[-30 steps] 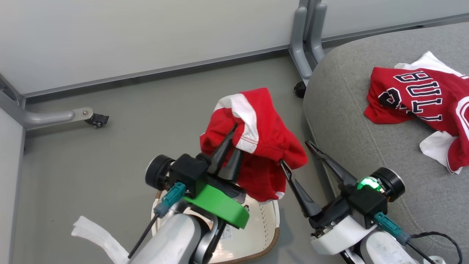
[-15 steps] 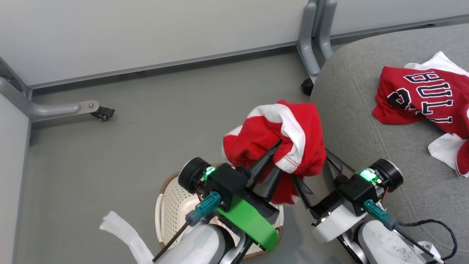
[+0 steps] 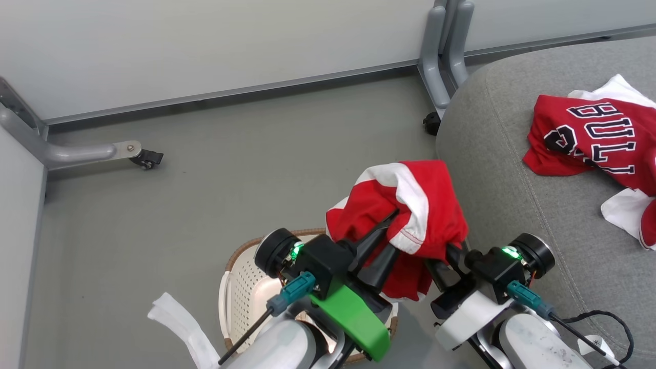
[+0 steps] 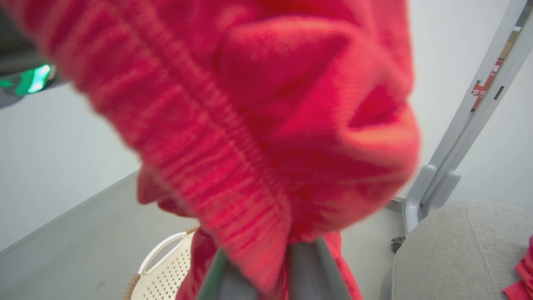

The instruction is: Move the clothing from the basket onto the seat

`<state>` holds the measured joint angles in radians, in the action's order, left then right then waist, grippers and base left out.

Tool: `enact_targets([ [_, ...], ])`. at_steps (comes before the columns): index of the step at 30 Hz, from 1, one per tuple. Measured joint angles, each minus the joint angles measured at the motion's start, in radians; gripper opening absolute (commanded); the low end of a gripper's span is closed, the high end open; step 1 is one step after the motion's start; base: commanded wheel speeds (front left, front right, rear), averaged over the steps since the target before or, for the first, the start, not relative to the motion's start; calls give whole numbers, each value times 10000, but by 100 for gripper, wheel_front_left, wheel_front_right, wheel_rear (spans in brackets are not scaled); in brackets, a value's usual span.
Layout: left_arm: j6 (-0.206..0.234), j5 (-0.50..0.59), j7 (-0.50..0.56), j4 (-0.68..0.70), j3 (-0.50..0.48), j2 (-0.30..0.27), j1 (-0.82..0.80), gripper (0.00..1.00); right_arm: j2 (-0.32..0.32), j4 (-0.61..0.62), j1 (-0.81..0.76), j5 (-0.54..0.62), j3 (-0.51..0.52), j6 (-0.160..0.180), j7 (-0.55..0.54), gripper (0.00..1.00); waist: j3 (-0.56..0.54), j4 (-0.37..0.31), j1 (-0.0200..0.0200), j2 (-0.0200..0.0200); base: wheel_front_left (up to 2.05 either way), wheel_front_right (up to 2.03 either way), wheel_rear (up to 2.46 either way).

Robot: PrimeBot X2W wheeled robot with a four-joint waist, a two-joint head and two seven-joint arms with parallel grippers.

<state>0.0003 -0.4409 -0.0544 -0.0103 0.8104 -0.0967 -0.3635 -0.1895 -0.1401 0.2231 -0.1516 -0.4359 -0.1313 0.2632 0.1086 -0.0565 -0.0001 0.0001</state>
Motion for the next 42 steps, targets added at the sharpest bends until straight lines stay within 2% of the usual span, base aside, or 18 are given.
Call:
enact_targets([
  [7,100,-65,-151,-276,-25,-17,55,0,4,90,-150,-639,15,0,0,0,-25,-18,0,0,0,0,0],
  [8,146,-33,-190,-297,-25,-13,54,31,29,130,-173,-736,46,-2,0,0,-28,-21,0,0,0,0,0],
  [9,190,38,-255,-332,-23,-17,54,100,35,153,-187,-821,71,-2,0,0,-31,-23,0,0,0,0,0],
  [15,274,127,-224,-571,61,-82,48,100,318,316,-242,-1584,449,0,0,0,5,-41,0,0,0,0,0],
  [22,272,201,-276,-775,213,-117,46,100,449,439,-234,-1908,779,0,0,0,141,-21,0,0,0,0,0],
  [34,307,299,-675,-1139,240,-349,43,100,679,742,-174,-1906,2150,0,0,0,372,-129,0,0,0,0,0],
  [42,217,573,-1154,-1085,268,-560,-65,100,631,1237,-136,-1816,2940,0,2,0,707,-555,0,0,0,0,0],
])
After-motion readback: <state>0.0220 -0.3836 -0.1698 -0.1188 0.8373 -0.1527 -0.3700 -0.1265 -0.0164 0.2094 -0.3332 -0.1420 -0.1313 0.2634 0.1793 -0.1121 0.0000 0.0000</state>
